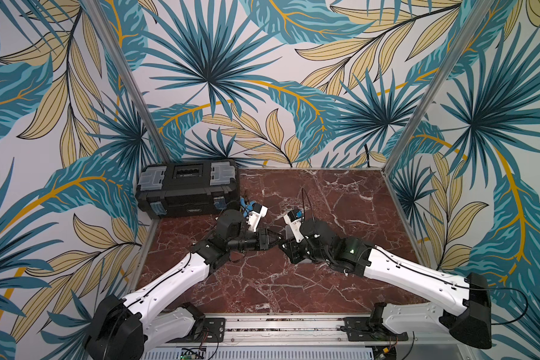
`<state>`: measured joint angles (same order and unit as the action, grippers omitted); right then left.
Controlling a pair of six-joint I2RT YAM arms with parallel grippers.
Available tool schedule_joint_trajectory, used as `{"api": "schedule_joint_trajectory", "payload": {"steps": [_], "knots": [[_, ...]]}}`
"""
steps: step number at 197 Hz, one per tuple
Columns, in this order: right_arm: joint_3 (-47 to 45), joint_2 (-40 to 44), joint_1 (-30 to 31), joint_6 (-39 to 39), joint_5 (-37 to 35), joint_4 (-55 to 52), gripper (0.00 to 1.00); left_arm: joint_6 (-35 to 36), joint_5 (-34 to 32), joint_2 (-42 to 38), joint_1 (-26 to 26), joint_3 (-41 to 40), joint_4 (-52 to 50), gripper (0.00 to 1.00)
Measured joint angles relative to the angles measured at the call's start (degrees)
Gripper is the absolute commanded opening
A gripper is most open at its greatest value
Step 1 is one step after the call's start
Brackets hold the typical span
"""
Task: Put the socket on the desktop into the storage box
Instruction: Pick up the socket head at the center of the board.
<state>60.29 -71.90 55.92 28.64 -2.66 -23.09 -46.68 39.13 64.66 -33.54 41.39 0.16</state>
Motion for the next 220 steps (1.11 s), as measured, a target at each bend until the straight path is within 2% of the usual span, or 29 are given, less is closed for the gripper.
{"api": "schedule_joint_trajectory", "payload": {"steps": [21,34,43,57,61,72,104,138,150,178,199,220], "knots": [[-0.2,0.0,0.0,-0.5,0.4,0.0,0.0,-0.1,1.0,0.1,0.0,0.2,0.0,0.0],[-0.4,0.0,0.0,-0.5,0.5,0.1,0.0,-0.5,1.2,0.3,0.0,0.3,0.0,0.0],[-0.7,0.0,0.0,-0.4,0.3,0.1,0.15,-0.6,1.4,0.6,0.0,0.3,0.0,0.0],[-1.4,0.5,0.0,0.2,-0.2,0.6,0.52,-1.2,1.4,1.0,0.0,0.2,0.4,0.0],[-1.7,0.7,0.1,0.2,-0.5,0.7,0.56,-1.3,1.3,1.2,0.0,0.2,0.5,0.0],[-2.7,2.0,0.1,1.0,-1.5,1.3,0.58,-2.4,1.2,1.4,-0.1,0.1,1.2,0.0],[-7.2,6.1,0.0,3.3,-3.6,5.2,0.55,-6.2,1.6,2.1,-0.1,-1.1,6.5,0.0],[-9.4,6.2,-0.1,5.6,-3.9,9.1,0.44,-8.3,2.4,2.5,-0.1,-1.4,9.0,0.0],[-9.4,6.2,-0.2,6.0,-4.0,10.4,0.37,-8.5,2.6,2.5,-0.1,-1.4,9.5,0.0],[-9.4,6.0,-0.2,6.3,-3.5,12.2,0.13,-9.0,2.7,2.5,-0.1,-1.5,10.2,0.0],[-9.4,6.0,-0.2,6.6,-3.3,12.6,0.03,-9.0,2.6,2.4,0.0,-1.5,10.3,0.0],[-9.4,6.0,-0.2,6.6,-3.6,12.3,0.0,-7.7,1.6,2.1,0.0,-1.5,9.4,0.37]]}}
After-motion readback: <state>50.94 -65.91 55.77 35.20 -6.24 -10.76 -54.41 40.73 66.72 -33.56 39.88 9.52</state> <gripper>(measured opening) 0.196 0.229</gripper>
